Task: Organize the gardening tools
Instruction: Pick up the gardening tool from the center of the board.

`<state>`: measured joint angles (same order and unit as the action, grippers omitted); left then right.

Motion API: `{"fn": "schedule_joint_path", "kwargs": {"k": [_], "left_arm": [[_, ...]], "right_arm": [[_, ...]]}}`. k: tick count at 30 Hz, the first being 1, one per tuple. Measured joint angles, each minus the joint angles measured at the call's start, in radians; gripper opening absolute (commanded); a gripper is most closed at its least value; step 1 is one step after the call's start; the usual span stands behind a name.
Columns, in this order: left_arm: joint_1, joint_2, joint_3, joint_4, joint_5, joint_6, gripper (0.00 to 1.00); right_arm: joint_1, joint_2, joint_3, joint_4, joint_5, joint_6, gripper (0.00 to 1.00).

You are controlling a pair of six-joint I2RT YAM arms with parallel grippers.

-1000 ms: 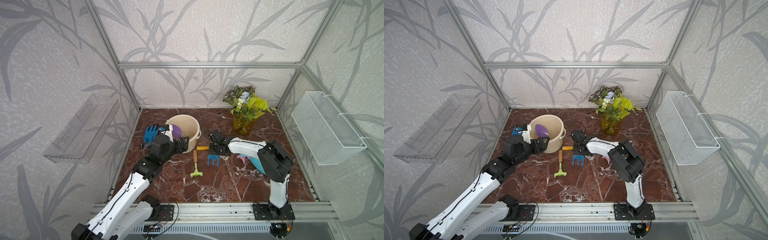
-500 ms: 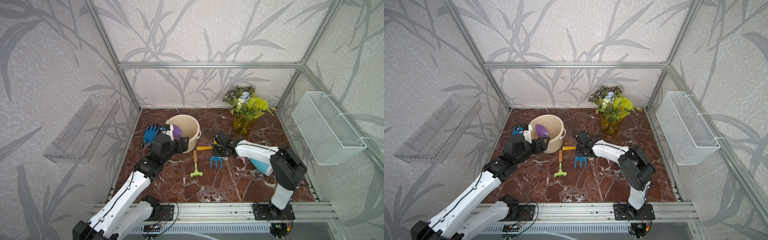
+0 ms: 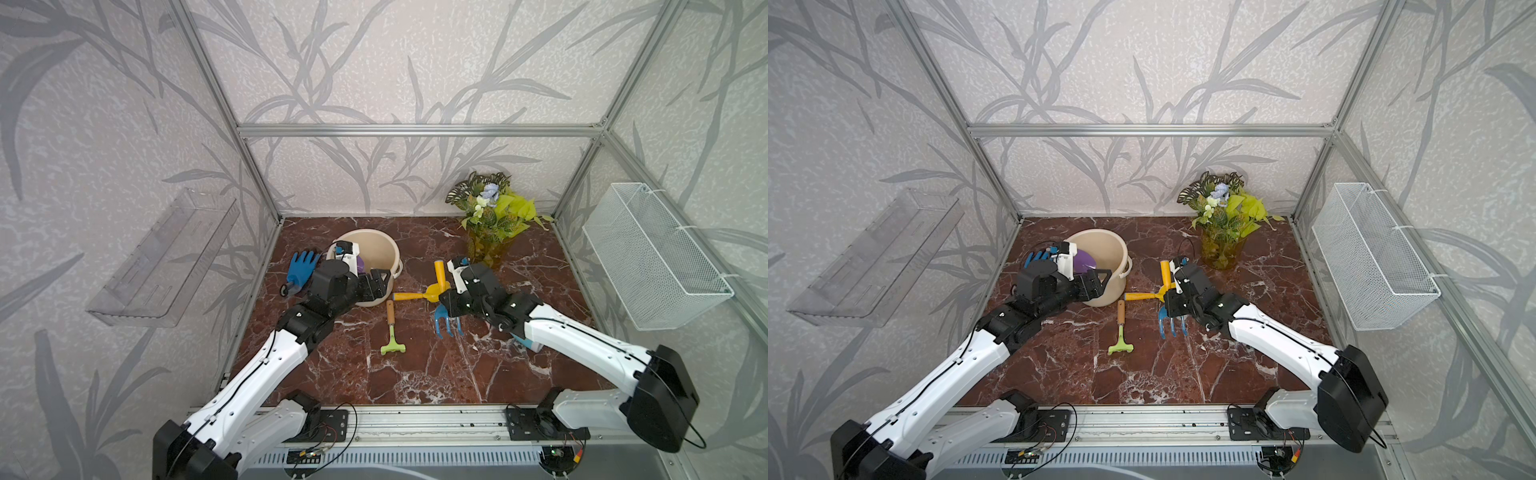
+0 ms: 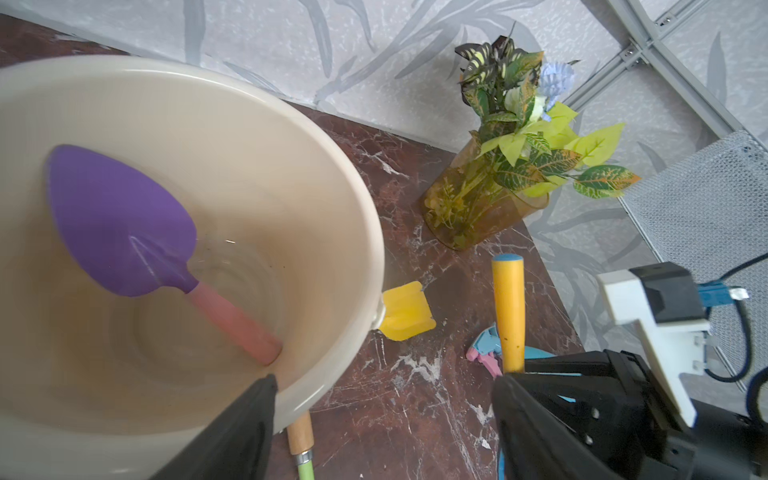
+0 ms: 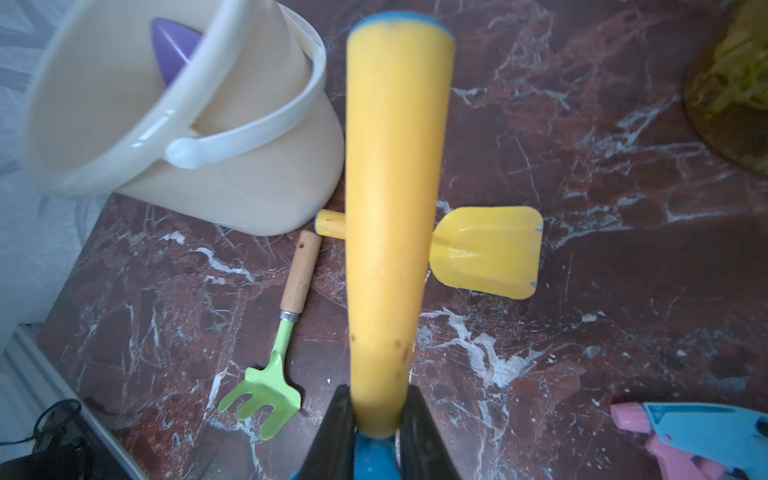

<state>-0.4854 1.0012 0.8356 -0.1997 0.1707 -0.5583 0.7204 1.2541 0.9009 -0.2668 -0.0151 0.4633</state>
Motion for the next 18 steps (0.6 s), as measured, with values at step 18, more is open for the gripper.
{"fn": "schedule_joint_path", "kwargs": {"k": [18], "left_arm": [[-0.185, 0.237, 0.182, 0.153, 0.156, -0.030, 0.87]], "right_arm": [[0.039, -0.171, -0.024, 0.013, -0.077, -0.155, 0.03]]}}
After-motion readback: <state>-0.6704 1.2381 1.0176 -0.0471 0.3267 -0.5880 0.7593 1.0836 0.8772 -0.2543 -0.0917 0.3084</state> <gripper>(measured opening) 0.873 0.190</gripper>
